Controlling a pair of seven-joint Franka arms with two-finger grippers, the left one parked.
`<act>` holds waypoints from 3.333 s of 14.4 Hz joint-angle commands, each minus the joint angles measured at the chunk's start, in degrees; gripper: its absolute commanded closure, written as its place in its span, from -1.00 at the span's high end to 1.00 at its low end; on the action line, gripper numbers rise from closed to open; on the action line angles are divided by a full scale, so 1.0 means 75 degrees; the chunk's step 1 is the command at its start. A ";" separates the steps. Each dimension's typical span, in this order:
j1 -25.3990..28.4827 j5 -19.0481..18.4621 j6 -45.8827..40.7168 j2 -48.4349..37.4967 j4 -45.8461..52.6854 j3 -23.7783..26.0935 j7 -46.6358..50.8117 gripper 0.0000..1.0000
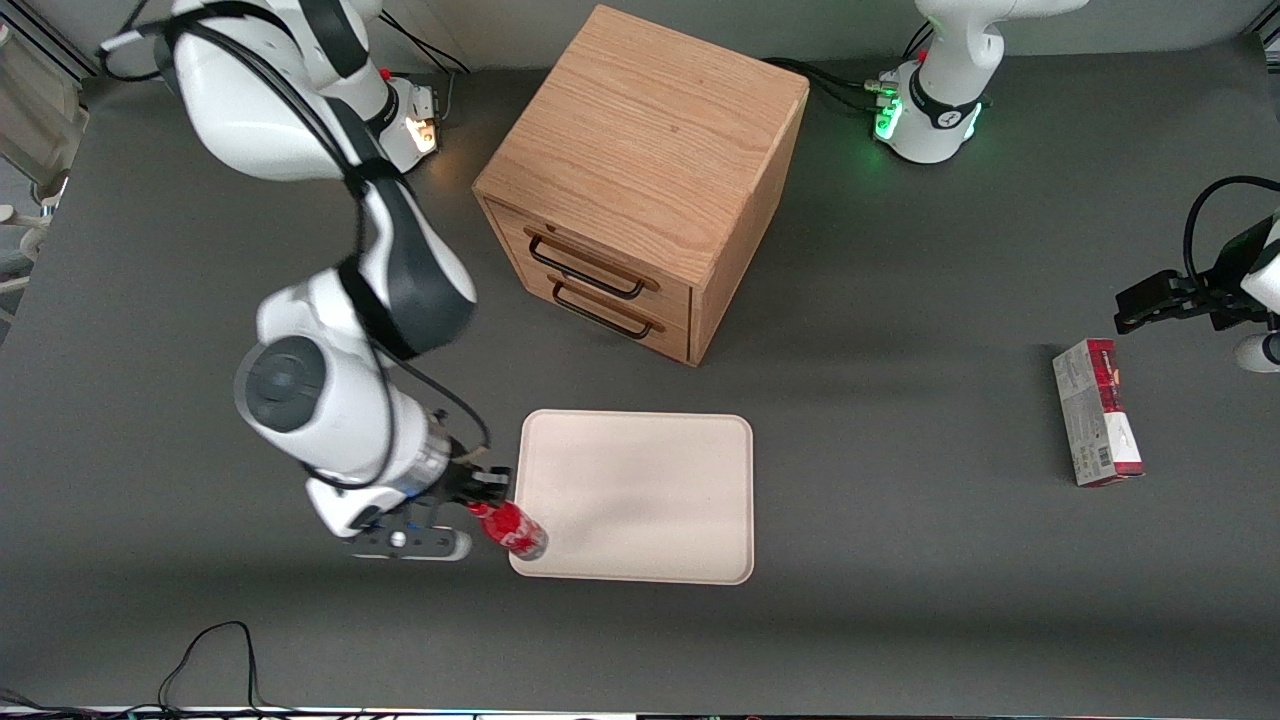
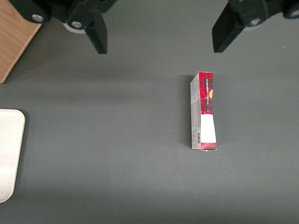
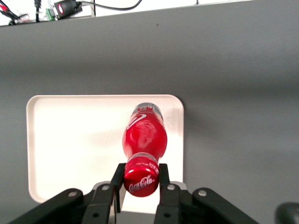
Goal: Place coke bottle on tray
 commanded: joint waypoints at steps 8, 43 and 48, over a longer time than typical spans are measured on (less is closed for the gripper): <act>0.0091 -0.0505 -0.0131 0.0529 0.0484 -0.0034 0.0196 -1.00; -0.1374 -0.0470 -0.1646 -0.5222 -0.5184 -0.0409 -0.3366 1.00; -0.1386 -0.0458 -0.1420 -0.6664 -0.6522 -0.0527 -0.3449 1.00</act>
